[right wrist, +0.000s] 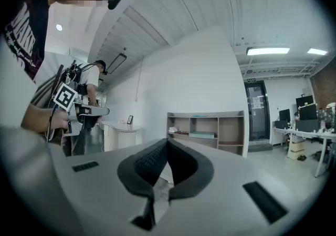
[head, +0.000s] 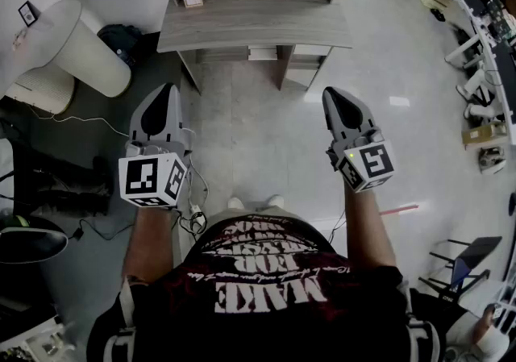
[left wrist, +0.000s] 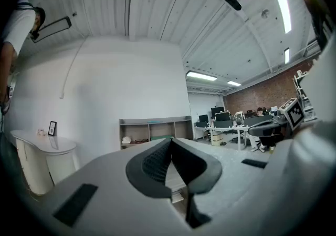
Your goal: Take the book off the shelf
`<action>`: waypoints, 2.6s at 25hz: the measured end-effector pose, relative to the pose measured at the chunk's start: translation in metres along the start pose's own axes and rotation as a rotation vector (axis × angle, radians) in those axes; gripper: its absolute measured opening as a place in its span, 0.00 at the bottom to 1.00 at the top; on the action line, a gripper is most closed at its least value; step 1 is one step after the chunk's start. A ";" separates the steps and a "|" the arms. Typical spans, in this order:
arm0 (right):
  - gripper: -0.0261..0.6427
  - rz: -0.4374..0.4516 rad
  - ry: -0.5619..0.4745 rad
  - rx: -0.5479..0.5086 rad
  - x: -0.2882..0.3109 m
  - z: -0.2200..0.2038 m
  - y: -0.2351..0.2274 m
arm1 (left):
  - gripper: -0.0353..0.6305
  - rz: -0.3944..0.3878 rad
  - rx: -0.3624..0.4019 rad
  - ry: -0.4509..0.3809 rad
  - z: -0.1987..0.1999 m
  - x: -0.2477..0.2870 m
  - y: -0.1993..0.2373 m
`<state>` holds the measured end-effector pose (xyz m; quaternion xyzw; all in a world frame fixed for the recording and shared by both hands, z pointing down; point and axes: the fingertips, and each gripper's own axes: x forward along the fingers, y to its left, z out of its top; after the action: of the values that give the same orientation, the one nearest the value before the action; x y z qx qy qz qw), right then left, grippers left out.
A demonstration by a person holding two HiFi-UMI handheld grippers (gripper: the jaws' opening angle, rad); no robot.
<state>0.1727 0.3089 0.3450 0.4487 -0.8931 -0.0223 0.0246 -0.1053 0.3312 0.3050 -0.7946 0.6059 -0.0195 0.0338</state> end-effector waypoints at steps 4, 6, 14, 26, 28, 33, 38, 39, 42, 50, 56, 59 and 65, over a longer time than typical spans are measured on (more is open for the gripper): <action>0.04 0.003 -0.002 -0.003 0.008 0.003 0.033 | 0.06 -0.003 -0.001 0.004 -0.006 -0.025 0.023; 0.04 -0.004 0.006 0.005 0.009 0.003 0.048 | 0.06 -0.007 -0.011 0.011 -0.013 -0.037 0.035; 0.05 -0.034 0.023 0.035 0.007 0.002 0.090 | 0.06 -0.009 -0.046 -0.040 -0.026 -0.063 0.073; 0.37 -0.109 -0.006 0.107 0.023 -0.012 0.065 | 0.31 -0.018 -0.114 0.030 -0.059 -0.026 0.098; 0.37 -0.106 -0.004 0.116 0.030 -0.015 0.058 | 0.32 -0.022 -0.107 0.040 -0.062 -0.016 0.098; 0.37 -0.110 -0.004 0.148 0.050 -0.025 0.027 | 0.32 -0.013 -0.095 0.032 -0.064 0.018 0.100; 0.38 -0.113 -0.001 0.167 0.081 -0.032 -0.010 | 0.32 0.010 -0.096 0.049 -0.069 0.065 0.109; 0.38 -0.112 0.003 0.171 0.087 -0.033 -0.016 | 0.32 0.008 -0.096 0.050 -0.069 0.076 0.109; 0.38 -0.097 0.006 0.185 0.108 -0.033 -0.035 | 0.32 0.005 -0.101 0.053 -0.069 0.107 0.108; 0.39 -0.078 -0.001 0.185 0.139 -0.034 -0.088 | 0.32 -0.001 -0.108 0.059 -0.069 0.172 0.092; 0.39 -0.069 0.002 0.172 0.152 -0.039 -0.135 | 0.32 0.032 -0.086 0.033 -0.051 0.211 0.085; 0.40 -0.040 -0.008 0.171 0.162 -0.038 -0.152 | 0.35 0.046 -0.091 0.029 -0.050 0.224 0.080; 0.44 -0.008 0.014 0.184 0.181 -0.046 -0.174 | 0.39 0.064 -0.094 0.066 -0.060 0.234 0.072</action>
<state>0.2066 0.0590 0.3845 0.4527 -0.8894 0.0626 -0.0107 -0.1167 0.0845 0.3571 -0.7744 0.6321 -0.0160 -0.0227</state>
